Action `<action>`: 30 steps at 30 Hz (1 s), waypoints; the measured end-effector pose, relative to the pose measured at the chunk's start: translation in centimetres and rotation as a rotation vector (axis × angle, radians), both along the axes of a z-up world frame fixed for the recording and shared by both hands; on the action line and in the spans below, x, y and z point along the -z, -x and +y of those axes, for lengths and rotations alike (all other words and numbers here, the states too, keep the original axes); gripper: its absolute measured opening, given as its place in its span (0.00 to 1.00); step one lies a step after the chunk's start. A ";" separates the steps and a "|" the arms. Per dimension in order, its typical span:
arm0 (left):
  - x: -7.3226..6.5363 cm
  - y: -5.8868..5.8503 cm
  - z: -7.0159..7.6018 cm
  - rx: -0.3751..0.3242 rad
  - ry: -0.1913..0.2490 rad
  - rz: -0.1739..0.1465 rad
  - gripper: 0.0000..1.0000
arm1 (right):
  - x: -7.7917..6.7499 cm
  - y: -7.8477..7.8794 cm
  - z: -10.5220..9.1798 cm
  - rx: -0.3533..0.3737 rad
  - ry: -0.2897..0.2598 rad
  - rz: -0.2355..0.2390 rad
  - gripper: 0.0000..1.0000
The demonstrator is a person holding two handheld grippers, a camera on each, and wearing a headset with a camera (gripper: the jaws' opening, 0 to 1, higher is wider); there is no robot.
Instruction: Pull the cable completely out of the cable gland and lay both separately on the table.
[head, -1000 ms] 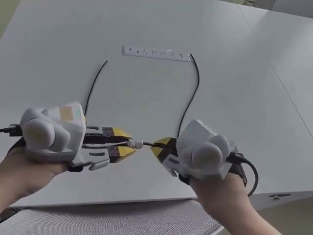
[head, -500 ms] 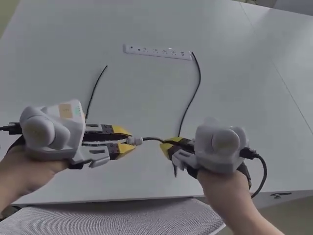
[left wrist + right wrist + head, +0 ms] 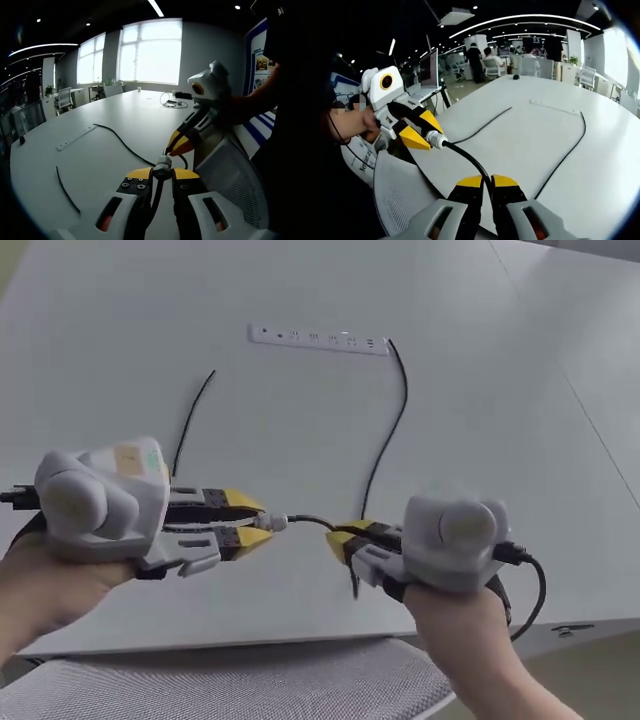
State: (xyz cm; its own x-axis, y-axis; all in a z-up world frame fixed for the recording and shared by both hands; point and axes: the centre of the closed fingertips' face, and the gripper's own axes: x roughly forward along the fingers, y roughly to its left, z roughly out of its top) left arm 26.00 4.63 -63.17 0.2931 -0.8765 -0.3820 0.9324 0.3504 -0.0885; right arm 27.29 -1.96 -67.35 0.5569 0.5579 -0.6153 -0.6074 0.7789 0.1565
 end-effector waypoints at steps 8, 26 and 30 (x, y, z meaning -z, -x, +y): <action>0.2 -0.2 -0.3 0.001 -0.005 -0.004 0.15 | -0.5 -0.1 0.4 -0.057 0.025 -0.046 0.03; 0.9 0.2 -0.4 0.003 -0.020 0.020 0.15 | -2.0 0.6 3.5 -0.304 0.249 -0.186 0.12; 0.9 0.2 -0.5 0.009 -0.021 0.023 0.15 | -2.2 0.3 4.3 -0.371 0.350 -0.228 0.12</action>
State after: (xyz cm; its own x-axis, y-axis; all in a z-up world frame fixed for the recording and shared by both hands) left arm 25.82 4.12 -64.03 0.2763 -0.8706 -0.4070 0.9333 0.3442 -0.1026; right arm 27.02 2.33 -65.19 0.5026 0.5259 -0.6862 -0.8391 0.4880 -0.2406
